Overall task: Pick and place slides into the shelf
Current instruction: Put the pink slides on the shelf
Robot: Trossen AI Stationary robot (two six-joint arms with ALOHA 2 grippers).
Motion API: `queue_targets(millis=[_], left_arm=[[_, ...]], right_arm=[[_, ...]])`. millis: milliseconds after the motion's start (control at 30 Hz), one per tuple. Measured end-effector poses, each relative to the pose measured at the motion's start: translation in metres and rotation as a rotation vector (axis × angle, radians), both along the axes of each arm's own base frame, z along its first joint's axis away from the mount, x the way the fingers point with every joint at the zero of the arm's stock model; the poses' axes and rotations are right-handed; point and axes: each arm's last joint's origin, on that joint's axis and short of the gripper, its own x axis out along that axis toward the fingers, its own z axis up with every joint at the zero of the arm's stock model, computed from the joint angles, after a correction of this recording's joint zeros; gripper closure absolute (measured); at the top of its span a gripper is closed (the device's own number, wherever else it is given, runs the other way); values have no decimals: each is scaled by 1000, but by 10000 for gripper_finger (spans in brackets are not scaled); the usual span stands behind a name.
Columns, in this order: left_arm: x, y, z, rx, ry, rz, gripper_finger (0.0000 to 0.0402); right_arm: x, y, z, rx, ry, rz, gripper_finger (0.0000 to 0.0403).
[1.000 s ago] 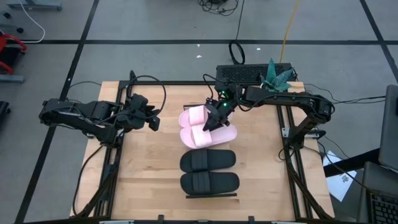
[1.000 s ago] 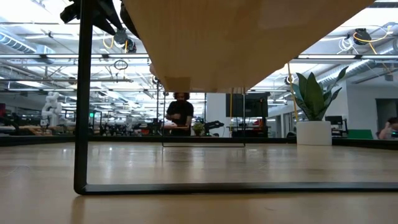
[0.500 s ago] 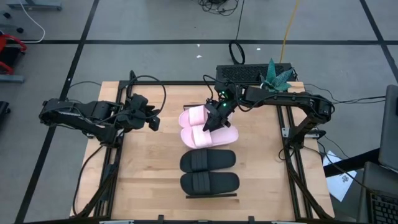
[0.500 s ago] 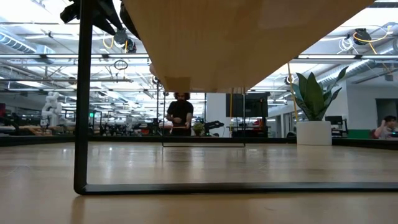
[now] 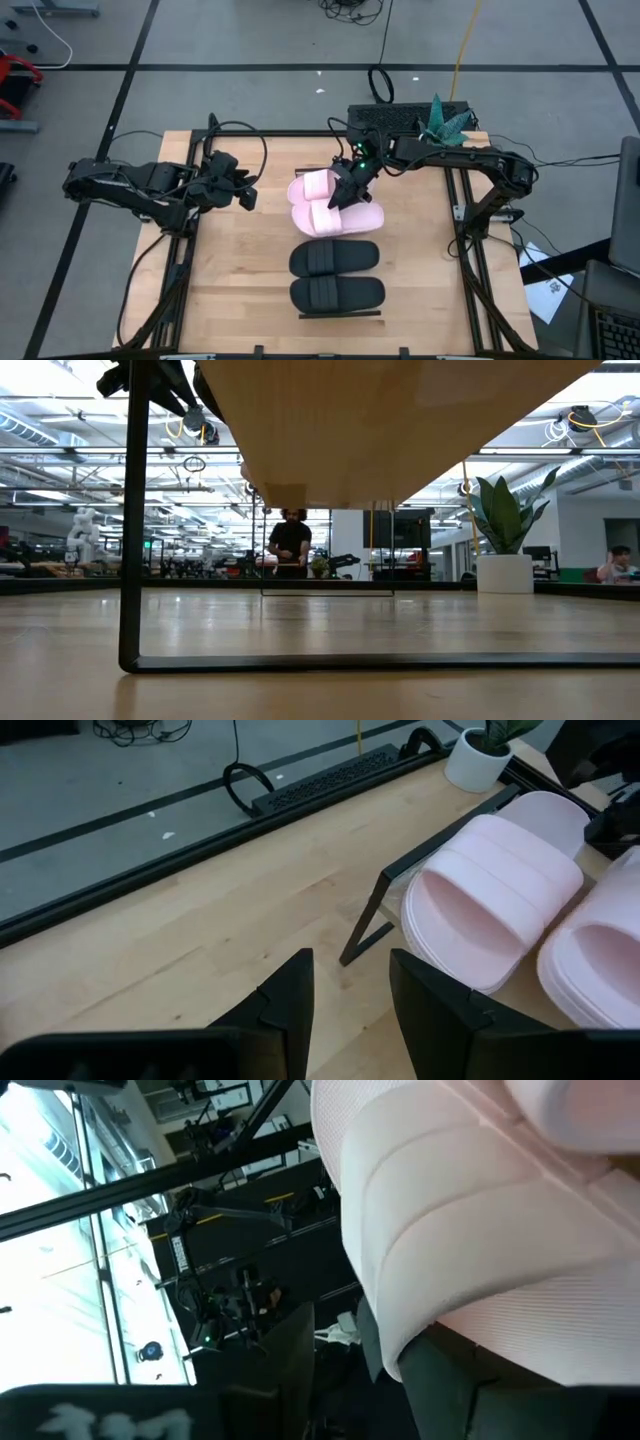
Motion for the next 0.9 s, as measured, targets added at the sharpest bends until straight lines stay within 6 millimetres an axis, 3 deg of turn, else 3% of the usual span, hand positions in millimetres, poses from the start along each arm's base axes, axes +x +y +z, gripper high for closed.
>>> queue_targets(millis=[900], left_arm=[[0,0,0,1,0,1,272]], right_arm=[[-2,-5,1,-2,-41,30,273]])
